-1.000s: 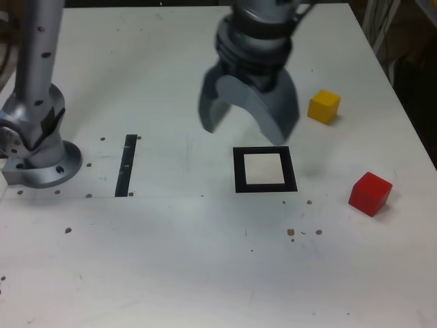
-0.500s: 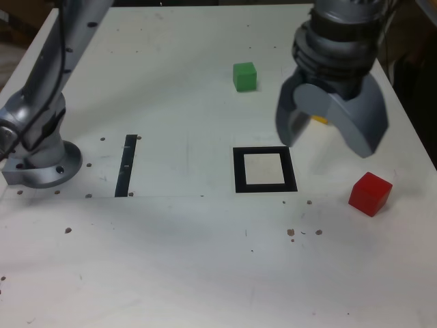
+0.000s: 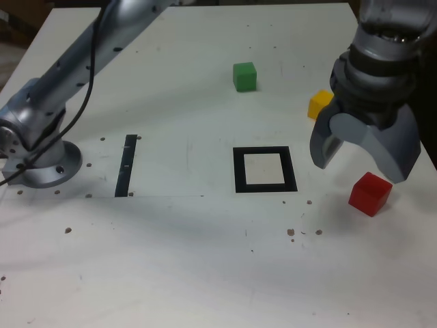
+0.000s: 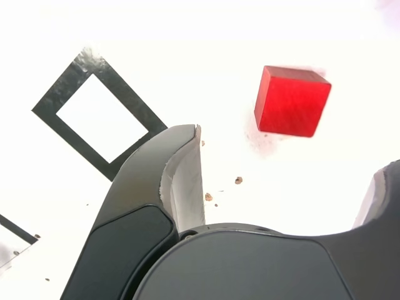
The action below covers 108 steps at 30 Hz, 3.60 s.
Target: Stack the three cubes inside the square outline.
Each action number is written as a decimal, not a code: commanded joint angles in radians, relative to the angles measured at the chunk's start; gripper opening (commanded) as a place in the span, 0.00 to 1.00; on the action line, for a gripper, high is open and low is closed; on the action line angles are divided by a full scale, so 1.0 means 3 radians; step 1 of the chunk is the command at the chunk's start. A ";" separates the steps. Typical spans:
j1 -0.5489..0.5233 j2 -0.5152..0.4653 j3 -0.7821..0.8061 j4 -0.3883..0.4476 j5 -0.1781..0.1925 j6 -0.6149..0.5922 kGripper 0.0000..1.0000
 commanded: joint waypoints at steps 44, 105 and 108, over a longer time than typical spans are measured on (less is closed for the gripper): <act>-0.0062 0.0674 -0.0577 0.0005 0.0204 0.0012 0.32; 0.0357 -0.1164 0.2673 -0.1219 -0.0221 -0.1210 0.29; 0.0420 -0.1192 0.2749 -0.1306 -0.0229 -0.1129 0.29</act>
